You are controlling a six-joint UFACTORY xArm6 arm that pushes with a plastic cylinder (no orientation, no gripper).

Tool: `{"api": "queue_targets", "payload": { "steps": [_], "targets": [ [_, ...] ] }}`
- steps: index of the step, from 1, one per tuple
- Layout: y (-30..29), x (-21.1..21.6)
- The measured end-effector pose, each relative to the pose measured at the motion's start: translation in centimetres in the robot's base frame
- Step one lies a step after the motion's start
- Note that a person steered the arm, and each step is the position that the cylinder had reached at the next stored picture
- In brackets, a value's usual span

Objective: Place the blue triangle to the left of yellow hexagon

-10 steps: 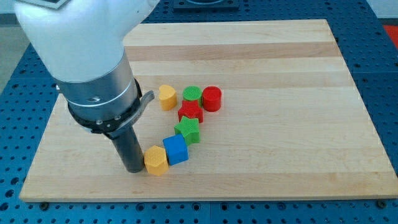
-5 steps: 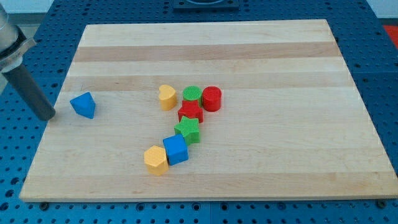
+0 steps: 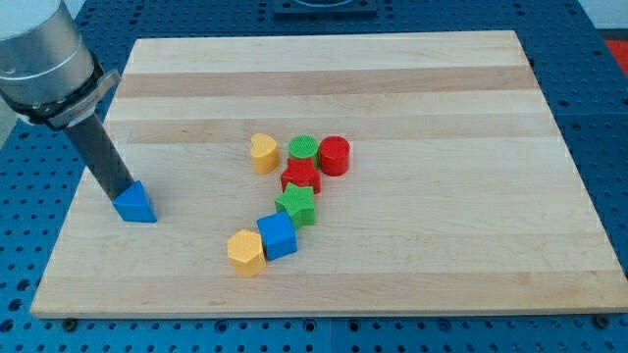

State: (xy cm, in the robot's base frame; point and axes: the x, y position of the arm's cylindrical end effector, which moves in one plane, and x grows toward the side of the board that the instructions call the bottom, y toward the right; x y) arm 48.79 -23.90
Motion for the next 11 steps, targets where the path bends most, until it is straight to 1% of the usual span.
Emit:
{"api": "queue_targets", "payload": {
  "steps": [1, 2, 3, 4, 6, 8, 11],
  "targets": [
    [0.0, -0.9],
    [1.0, 0.2],
    [3.4, 2.7],
    [3.8, 3.0],
    [5.4, 3.2],
    [5.3, 2.6],
    [5.2, 3.0]
  ]
}}
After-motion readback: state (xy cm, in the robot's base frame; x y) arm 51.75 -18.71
